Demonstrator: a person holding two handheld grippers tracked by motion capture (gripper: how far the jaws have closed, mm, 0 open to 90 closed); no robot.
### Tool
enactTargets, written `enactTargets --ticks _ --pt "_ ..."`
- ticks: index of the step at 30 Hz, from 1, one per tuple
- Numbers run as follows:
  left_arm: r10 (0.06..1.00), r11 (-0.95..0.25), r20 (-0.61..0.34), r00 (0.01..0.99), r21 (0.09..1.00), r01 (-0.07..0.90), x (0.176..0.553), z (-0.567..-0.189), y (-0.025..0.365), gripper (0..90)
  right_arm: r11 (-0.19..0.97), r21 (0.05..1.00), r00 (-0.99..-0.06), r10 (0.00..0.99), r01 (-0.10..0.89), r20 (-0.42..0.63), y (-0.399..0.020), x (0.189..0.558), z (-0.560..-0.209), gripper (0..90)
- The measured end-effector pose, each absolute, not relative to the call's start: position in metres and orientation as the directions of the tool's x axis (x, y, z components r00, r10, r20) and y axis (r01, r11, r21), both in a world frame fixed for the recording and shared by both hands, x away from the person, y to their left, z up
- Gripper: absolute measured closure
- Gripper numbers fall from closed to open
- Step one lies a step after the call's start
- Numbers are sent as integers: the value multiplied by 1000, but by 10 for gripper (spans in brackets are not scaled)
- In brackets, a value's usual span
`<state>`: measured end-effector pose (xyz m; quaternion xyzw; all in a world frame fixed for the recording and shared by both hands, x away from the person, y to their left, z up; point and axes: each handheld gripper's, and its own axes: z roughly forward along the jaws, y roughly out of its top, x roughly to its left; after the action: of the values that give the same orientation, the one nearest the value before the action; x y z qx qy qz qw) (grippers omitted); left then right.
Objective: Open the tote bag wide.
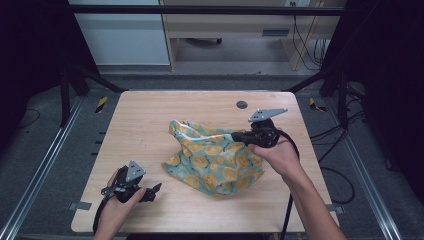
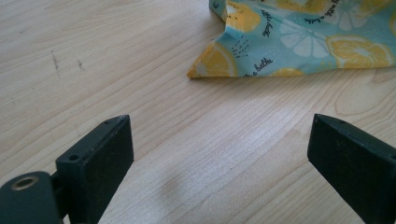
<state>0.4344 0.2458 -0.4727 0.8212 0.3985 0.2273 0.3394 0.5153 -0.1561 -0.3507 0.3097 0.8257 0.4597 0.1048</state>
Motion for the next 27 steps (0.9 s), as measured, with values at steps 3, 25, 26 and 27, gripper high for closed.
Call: enactTargets --ticks 3,25,26,27 --pt "809 -448 102 579 744 496 434 -471 247 68 386 840 -809 579 382 102 -155 499 -351 900" --pt "809 -408 83 583 792 454 432 -457 244 81 411 839 -862 491 356 125 -153 427 -397 900" --pt "804 -396 75 589 807 438 432 -449 240 81 416 835 -862 490 361 129 -152 426 -404 900" --pt "804 -396 75 589 807 438 432 -449 240 81 413 834 -861 490 365 134 -152 425 -406 900"
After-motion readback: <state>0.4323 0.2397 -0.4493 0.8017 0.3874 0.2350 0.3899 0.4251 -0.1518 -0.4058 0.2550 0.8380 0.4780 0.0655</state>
